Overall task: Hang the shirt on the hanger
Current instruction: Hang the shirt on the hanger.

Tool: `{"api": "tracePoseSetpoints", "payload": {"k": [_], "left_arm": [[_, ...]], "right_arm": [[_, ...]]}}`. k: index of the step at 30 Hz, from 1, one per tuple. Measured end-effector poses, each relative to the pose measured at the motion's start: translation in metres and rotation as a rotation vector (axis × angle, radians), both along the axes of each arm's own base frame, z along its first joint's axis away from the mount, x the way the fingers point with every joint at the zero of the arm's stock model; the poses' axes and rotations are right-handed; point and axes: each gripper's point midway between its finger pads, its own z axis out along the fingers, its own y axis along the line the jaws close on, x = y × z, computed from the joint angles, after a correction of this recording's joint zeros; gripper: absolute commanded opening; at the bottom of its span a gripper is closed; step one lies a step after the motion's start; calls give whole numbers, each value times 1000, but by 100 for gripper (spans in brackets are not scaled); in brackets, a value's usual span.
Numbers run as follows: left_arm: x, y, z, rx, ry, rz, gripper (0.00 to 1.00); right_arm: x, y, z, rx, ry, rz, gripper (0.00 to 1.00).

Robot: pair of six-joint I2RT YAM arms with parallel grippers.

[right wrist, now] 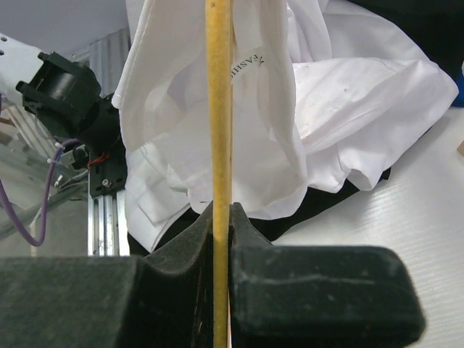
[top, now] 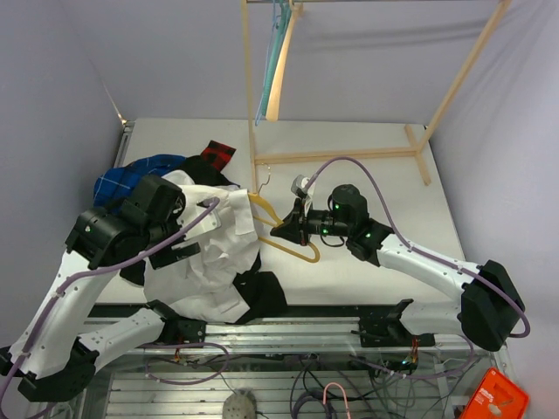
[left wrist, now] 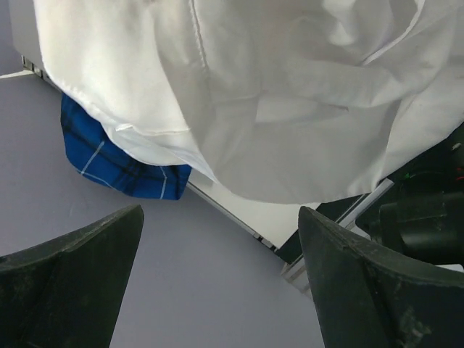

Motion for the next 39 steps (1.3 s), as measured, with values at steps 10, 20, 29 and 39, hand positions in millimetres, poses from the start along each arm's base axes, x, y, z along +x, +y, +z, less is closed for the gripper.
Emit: {"api": "tracePoseSetpoints", "payload": {"k": [10,20,29,39], "left_arm": [[17,3,-2,17,-108,12,99],[34,8,-34,107,-115,37,9],[63,16,-16,185,-241,38,7],[85,48,39,269,-330,63,7]], "right_arm": [[-2,1,1,7,13,4,0],[-7,1,2,11,19,33,0],[-17,-2,-7,-21,36,82,0],[-32,-11,-15,-83,29,153,0]]}}
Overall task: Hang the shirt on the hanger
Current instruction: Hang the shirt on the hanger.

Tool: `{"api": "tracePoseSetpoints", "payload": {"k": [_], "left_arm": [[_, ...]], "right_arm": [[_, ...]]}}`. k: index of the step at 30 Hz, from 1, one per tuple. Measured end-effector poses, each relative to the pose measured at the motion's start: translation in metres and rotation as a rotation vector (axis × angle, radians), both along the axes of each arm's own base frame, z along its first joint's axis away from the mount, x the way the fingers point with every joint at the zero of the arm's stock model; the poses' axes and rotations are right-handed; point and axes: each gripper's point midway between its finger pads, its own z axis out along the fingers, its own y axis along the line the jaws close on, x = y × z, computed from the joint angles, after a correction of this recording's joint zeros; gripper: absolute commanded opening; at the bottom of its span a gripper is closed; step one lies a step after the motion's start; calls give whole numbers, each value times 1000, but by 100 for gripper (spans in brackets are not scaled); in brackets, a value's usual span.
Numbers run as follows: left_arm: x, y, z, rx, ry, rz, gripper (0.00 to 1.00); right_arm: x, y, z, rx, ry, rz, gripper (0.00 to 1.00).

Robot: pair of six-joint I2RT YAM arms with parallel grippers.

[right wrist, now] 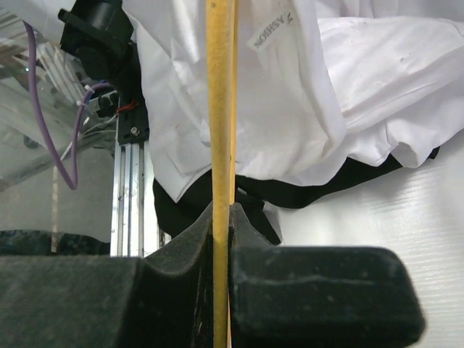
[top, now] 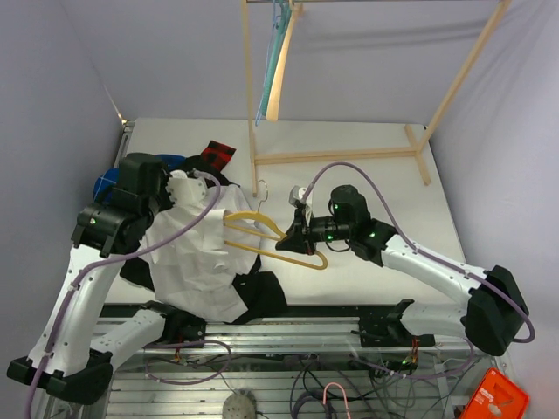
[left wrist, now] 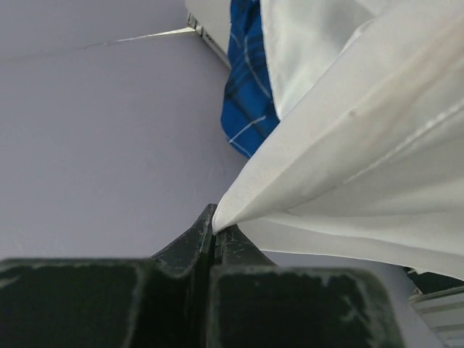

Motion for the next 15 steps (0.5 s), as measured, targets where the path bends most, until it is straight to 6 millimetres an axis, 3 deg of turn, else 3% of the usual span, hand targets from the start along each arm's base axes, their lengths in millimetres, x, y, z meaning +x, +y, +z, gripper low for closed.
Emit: {"api": "tracePoseSetpoints", "payload": {"k": [6,10,11,13,14,15], "left_arm": [[4,-5,21,-52,22,-44,7],[-4,-14,10,-82,97,-90,13],[-8,-15,3,-83,132,-98,20],[-13,-16,-10,-82,190,-105,45],[-17,-16,-18,-76,223,-104,68],[-20,-15,-23,-70,246,-104,81]], "right_arm": [[0,2,15,46,-35,9,0],[4,11,19,89,-23,19,0],[5,14,19,102,-18,21,0],[10,21,21,131,-8,22,0],[11,24,21,143,-2,24,0],[13,26,20,149,1,24,0]]}}
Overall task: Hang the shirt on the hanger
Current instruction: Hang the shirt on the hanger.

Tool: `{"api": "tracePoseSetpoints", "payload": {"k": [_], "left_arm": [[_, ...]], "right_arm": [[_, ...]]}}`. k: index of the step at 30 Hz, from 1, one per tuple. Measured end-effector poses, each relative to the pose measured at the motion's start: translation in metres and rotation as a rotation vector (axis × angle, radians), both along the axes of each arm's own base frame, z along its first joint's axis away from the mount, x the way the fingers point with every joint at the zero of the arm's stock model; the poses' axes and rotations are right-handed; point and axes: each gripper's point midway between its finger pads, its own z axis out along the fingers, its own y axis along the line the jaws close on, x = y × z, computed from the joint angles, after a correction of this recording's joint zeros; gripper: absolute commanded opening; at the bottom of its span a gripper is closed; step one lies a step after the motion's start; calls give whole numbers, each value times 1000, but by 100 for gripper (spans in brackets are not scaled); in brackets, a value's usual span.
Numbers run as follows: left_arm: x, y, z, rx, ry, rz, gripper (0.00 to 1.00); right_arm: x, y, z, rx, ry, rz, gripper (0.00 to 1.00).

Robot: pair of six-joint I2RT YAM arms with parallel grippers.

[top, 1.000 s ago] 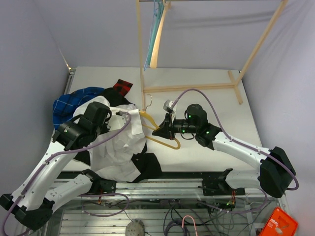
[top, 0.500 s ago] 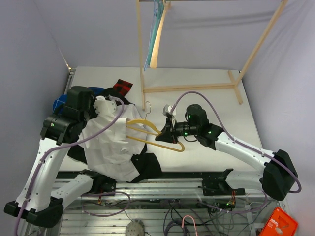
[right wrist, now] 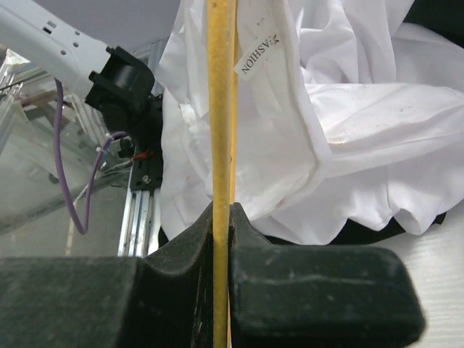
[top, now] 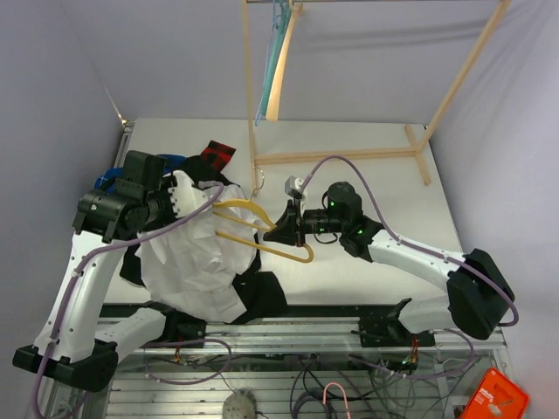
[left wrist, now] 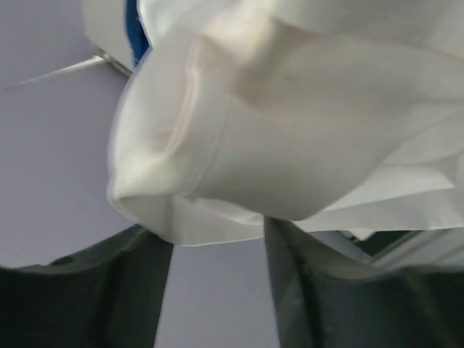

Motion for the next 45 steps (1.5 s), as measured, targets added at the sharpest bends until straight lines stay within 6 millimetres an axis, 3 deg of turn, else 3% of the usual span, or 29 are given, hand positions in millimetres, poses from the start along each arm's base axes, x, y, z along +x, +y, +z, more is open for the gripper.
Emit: {"api": "tracePoseSetpoints", "payload": {"k": [2,3,7,9,14,15,18,22,26,31,38,41,45], "left_arm": [[-4,3,-9,21,36,5,97],[-6,5,-11,30,42,14,100],[-3,16,7,77,-10,38,100],[5,16,42,59,-91,54,100],[27,-7,175,-206,-419,81,99],[27,-12,182,-253,-435,75,99],[21,-35,162,-387,-343,48,100],[16,-80,77,-523,18,16,100],[17,-119,22,-637,327,29,99],[8,-147,9,-800,470,96,99],[-9,-169,26,-903,316,207,99],[-6,-157,24,-943,218,300,99],[-5,-137,3,-942,135,433,99]], "right_arm": [[3,4,-1,13,9,2,0],[4,5,-2,17,14,3,0],[6,8,-4,22,22,2,0],[6,8,-3,25,19,2,0],[7,8,-5,20,17,-9,0],[7,8,-7,18,17,-11,0],[8,8,-9,12,19,-21,0],[10,8,-11,2,20,-37,0],[14,8,-15,-16,16,-65,0],[20,6,-20,-47,19,-118,0],[25,6,-20,-57,16,-152,0],[26,6,-20,-58,15,-160,0],[30,5,-18,-57,7,-185,0]]}}
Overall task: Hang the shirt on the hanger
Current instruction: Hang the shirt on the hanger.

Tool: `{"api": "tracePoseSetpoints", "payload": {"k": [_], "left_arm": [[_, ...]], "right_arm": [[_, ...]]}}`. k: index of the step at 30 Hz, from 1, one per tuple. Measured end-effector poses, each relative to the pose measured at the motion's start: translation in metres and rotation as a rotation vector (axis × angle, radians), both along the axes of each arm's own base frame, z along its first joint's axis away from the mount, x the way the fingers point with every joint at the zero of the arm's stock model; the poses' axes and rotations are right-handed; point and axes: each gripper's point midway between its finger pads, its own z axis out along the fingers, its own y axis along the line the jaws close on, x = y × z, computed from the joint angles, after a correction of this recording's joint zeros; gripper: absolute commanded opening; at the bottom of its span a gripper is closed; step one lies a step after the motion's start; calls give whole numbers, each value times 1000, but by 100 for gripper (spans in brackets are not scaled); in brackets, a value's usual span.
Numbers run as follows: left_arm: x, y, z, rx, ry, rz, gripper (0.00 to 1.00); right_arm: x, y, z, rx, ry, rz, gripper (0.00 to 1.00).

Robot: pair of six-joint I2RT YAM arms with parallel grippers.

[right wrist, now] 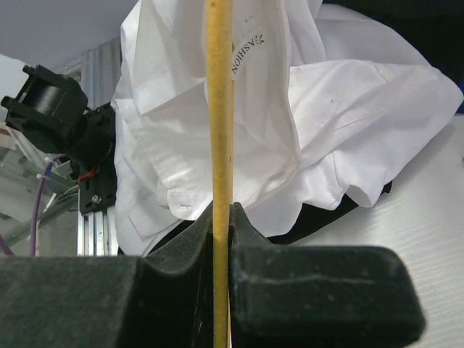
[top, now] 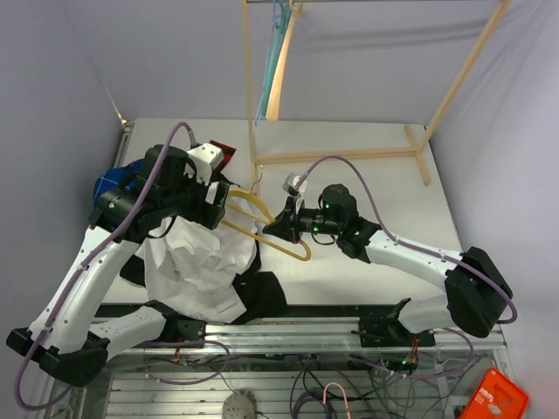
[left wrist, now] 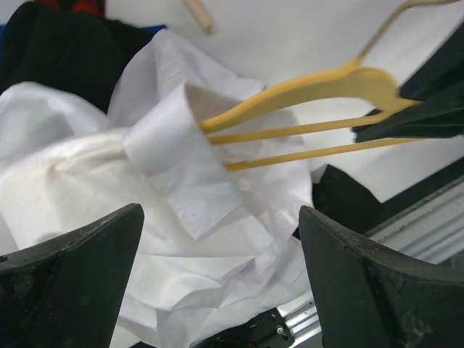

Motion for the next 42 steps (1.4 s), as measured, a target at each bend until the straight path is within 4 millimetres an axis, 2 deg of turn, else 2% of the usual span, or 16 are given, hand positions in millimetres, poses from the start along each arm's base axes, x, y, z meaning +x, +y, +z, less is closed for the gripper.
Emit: {"api": "tracePoseSetpoints", "payload": {"k": [6,11,19,26,32,36,42], "left_arm": [[15,21,-27,117,-33,124,99],[28,26,-31,189,-77,177,99],[41,10,-31,211,-114,163,99],[38,-14,-33,229,-125,87,99],[43,-12,-29,292,-191,88,100],[49,1,-31,367,-237,126,82],[49,13,-45,446,-239,136,65]], "right_arm": [[3,-1,4,8,-7,-23,0],[3,-1,4,10,2,-27,0],[7,0,4,8,13,-49,0],[13,9,4,4,34,-70,0],[13,15,5,7,42,-67,0],[13,16,8,13,41,-66,0],[13,16,8,14,45,-65,0]]}}
